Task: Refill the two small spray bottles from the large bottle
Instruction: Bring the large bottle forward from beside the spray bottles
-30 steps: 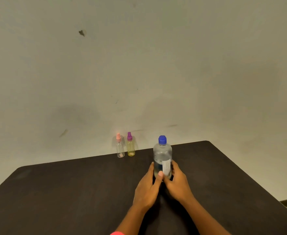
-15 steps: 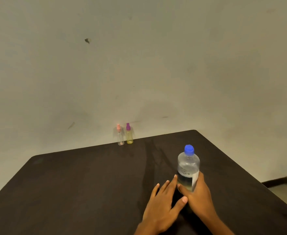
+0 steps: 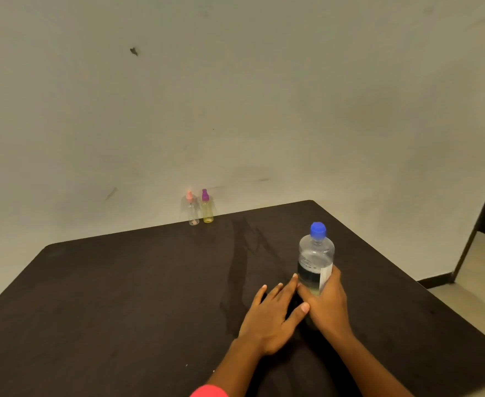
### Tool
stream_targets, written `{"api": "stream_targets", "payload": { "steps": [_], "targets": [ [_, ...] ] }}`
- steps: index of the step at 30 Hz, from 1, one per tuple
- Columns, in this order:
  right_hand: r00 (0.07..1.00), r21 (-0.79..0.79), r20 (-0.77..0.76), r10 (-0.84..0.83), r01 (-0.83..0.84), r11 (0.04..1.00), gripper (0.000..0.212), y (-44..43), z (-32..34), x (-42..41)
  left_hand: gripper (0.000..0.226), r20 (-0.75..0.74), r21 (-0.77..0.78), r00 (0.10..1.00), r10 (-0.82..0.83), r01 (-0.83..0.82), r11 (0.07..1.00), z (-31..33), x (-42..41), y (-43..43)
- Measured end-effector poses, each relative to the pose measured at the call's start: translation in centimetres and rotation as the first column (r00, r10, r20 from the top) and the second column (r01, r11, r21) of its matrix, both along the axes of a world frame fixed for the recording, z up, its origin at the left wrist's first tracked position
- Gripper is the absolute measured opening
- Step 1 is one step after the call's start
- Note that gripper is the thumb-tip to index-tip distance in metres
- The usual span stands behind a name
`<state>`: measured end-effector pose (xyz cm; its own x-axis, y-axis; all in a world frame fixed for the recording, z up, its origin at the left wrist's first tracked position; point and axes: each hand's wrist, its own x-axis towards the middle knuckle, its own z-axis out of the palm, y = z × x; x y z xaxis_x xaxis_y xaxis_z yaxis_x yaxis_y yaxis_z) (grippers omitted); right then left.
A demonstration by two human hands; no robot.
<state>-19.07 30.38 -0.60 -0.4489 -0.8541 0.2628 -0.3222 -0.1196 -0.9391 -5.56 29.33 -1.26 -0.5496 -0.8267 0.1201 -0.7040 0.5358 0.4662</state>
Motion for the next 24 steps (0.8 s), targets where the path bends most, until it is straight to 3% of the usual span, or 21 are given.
{"api": "stream_targets", "payload": {
  "steps": [4, 7, 9, 12, 14, 18, 24],
  "targets": [
    [0.999, -0.080, 0.015, -0.037, 0.038, 0.996, 0.089, 0.1, 0.4, 0.3, 0.062, -0.069, 0.004, 0.998, -0.004, 0.004, 1.000, -0.1, 0.2, -0.2],
    [0.974, -0.382, -0.166, -0.153, 0.079, 0.921, 0.089, 1.3, 0.7, 1.4, 0.057, -0.361, 0.083, 0.927, 0.101, -0.075, 0.994, 0.3, 0.5, -0.7],
    [0.919, -0.483, -0.385, -0.088, -0.120, 0.867, 0.084, 2.2, 0.4, 2.6, 0.059, -0.577, 0.193, 0.786, 0.221, -0.131, 0.972, 0.8, 1.1, -1.0],
    [0.791, -0.398, -0.603, 0.101, -0.408, 0.822, 0.072, 1.8, 0.1, 4.6, 0.065, -0.671, 0.263, 0.663, 0.333, -0.207, 0.942, 0.9, 2.8, -1.7],
    [0.796, -0.321, -0.573, 0.192, -0.435, 0.841, 0.066, 0.5, 0.3, 5.7, 0.068, -0.676, 0.276, 0.635, 0.374, -0.252, 0.927, 0.7, 4.2, -2.3],
    [0.889, -0.209, -0.339, 0.307, -0.389, 0.897, 0.060, -3.5, 0.8, 7.4, 0.072, -0.712, 0.303, 0.554, 0.430, -0.311, 0.901, 0.7, 6.8, -4.1],
    [0.914, -0.003, -0.100, 0.394, -0.396, 0.918, 0.056, -10.8, 0.3, 10.3, 0.082, -0.715, 0.359, 0.482, 0.507, -0.368, 0.857, 1.0, 8.4, -8.7]
  ]
}}
